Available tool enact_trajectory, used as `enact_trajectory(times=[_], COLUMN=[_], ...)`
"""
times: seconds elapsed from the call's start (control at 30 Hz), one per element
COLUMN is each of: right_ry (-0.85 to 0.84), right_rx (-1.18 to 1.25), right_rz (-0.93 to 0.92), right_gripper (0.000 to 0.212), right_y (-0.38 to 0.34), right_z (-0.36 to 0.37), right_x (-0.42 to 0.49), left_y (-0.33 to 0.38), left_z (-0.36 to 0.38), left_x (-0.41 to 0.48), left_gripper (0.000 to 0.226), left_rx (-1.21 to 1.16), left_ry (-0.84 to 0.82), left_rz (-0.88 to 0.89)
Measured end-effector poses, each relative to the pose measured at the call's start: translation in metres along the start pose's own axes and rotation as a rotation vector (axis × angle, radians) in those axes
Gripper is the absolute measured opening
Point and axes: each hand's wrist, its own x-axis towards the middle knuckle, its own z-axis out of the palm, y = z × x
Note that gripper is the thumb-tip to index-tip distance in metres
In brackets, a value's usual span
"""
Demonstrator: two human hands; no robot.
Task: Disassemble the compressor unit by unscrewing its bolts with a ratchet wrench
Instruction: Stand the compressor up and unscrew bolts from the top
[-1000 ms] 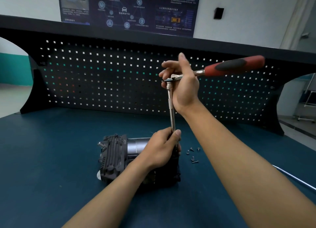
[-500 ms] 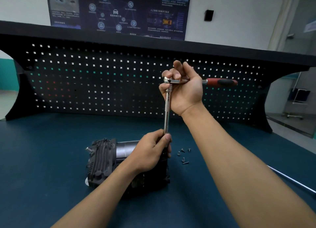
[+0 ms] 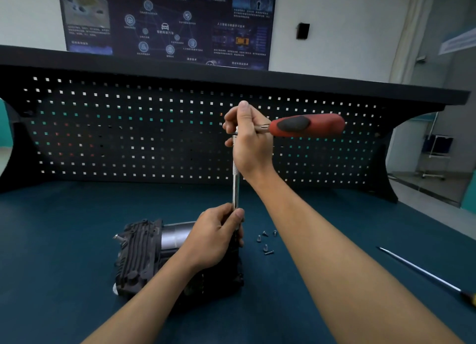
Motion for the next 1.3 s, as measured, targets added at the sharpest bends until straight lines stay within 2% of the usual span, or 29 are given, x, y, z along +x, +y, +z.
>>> enact_trajectory(times=[0.17,0.33,0.57,0.73,0.8,0.9,1.07,1.3], right_ry=[0.003,0.092,-0.048,-0.128,-0.125,-0.102,-0.106,0.02], right_rx=[-0.247,-0.64,-1.068,-1.176,-1.101,-0.811,-0.03,0.278], right_rz=[-0.176,-0.373,-0.353,-0.33,-0.328,-0.307,-0.125,0.158], right_gripper=[0.042,0.035,0.024,0.023,0.036,0.052,0.051,0.06], right_y=[0.003,-0.005,-0.011,-0.007,-0.005,-0.005,-0.005,-0.002], right_z=[0.002,0.01,0.022,0.026,0.025,0.022,0.015,-0.006], right_x=[-0.003,-0.011,-0.01,-0.003,-0.003,-0.004,-0.008,0.003], left_y=[0.001,0.002,0.002,0.002,0.001,-0.002,-0.005,-0.002], left_z=[0.0,0.0,0.0,0.001,0.001,0.0,0.0,-0.005], left_x=[0.0,-0.002,-0.002,-0.001,-0.001,-0.001,-0.001,-0.001], left_gripper=[0.033,0.037,0.037,0.037,0.038,0.037,0.036,0.041], left_rx=[0.015,0.056,0.087,0.075,0.049,0.014,-0.039,-0.274], left_ry=[0.011,0.024,0.025,0.029,0.03,0.037,0.002,-0.076], left_rz=[-0.002,0.023,0.003,-0.008,-0.012,-0.006,-0.021,-0.083])
